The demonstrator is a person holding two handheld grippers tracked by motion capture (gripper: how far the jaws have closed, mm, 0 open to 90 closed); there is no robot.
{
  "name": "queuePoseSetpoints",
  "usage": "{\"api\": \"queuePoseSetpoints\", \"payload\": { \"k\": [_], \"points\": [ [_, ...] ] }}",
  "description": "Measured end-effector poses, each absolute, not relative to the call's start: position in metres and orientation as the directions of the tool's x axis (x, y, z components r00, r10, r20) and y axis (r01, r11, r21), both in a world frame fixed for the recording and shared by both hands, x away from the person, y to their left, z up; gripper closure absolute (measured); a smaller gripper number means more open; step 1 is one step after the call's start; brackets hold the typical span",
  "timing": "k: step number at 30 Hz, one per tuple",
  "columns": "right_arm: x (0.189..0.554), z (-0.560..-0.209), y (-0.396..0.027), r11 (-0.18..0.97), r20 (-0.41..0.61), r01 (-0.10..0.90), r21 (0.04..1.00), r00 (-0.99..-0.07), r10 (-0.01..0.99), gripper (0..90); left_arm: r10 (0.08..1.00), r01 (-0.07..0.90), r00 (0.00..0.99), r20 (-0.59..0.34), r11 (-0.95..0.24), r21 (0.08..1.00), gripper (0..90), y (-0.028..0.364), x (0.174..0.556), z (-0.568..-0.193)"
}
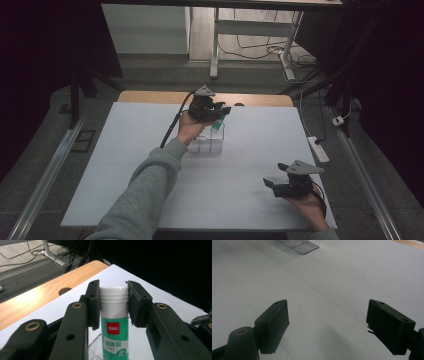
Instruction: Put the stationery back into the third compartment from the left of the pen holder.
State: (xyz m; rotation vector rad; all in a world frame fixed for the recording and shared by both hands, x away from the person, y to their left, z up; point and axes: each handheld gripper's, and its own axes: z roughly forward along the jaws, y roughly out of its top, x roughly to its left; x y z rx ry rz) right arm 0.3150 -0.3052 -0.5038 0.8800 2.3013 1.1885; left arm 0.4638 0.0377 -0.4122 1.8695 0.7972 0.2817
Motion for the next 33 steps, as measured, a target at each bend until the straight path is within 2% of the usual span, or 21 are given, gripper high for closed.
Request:
{"api": "queuePoseSetpoints", "payload": {
  "k": [11,15,16,19,20,33],
  "points": [
    [0.314,-0.503,-0.306,0.447,-0.071,0.346,0.825,-0.721,0.690,17.7,0.643,0.415,0.743,-0.184,-0.227,0.881,64.1,0.034,0.470,-0.422],
    [0.314,-0.503,-0.306,0.447,-0.071,0.347,0.824,-0.721,0.689,17.7,0.653,0.412,0.740,-0.160,-0.252,0.876,63.2,0.033,0.468,-0.422],
    [0.314,-0.503,-0.306,0.447,-0.071,0.347,0.824,-0.721,0.690,17.7,0.657,0.409,0.738,-0.152,-0.257,0.876,61.3,0.033,0.468,-0.422],
    [0.314,-0.504,-0.306,0.445,-0.066,0.348,0.825,-0.723,0.688,17.7,0.650,0.398,0.746,-0.143,-0.265,0.878,45.0,0.037,0.464,-0.417],
    [0.314,-0.504,-0.306,0.446,-0.066,0.348,0.825,-0.723,0.687,17.7,0.644,0.400,0.750,-0.148,-0.264,0.878,43.8,0.038,0.463,-0.416],
    [0.314,-0.504,-0.306,0.451,-0.069,0.350,0.821,-0.723,0.687,17.7,0.615,0.399,0.779,-0.123,-0.336,0.853,41.5,0.053,0.448,-0.420]
  ]
}}
